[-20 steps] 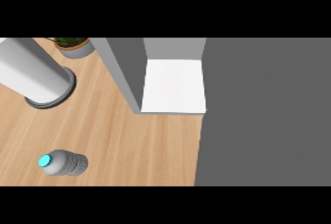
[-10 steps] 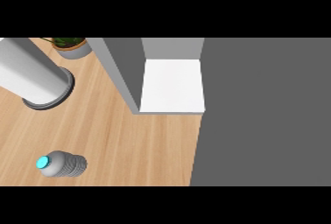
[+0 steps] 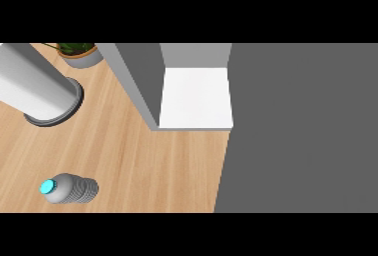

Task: Pick up the bottled water, place it into the cabinet and close the cabinet

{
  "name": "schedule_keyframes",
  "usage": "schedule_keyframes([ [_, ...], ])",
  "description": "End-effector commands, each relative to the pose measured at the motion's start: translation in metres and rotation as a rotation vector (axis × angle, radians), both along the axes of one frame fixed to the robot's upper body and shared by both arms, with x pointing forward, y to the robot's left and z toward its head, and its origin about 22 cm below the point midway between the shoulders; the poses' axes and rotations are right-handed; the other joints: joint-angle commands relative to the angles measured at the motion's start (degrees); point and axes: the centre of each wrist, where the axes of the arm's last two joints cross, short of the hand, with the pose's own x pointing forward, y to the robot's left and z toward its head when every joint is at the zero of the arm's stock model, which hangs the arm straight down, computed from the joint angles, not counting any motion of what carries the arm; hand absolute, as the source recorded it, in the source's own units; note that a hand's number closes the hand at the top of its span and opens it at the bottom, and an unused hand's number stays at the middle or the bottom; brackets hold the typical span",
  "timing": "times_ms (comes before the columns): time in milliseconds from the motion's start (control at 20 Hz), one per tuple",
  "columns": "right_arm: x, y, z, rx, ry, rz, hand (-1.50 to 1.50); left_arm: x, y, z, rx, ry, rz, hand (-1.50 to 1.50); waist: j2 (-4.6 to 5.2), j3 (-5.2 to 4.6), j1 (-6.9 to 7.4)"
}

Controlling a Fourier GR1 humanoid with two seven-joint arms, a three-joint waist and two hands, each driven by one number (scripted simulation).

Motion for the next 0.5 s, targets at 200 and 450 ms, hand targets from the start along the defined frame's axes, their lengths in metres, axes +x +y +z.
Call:
schedule_keyframes([
  [200, -0.027, -0.005, 0.017, -0.028, -0.026, -0.036, -1.50, 0.017, 0.016, -0.046, 0.009, 0.060, 0.035, -1.50, -0.06, -0.02, -0.28],
  [450, -0.022, 0.000, 0.025, -0.004, -0.042, -0.049, -1.50, 0.021, 0.004, -0.074, 0.035, 0.117, 0.055, -1.50, -0.04, -0.05, -0.05],
])
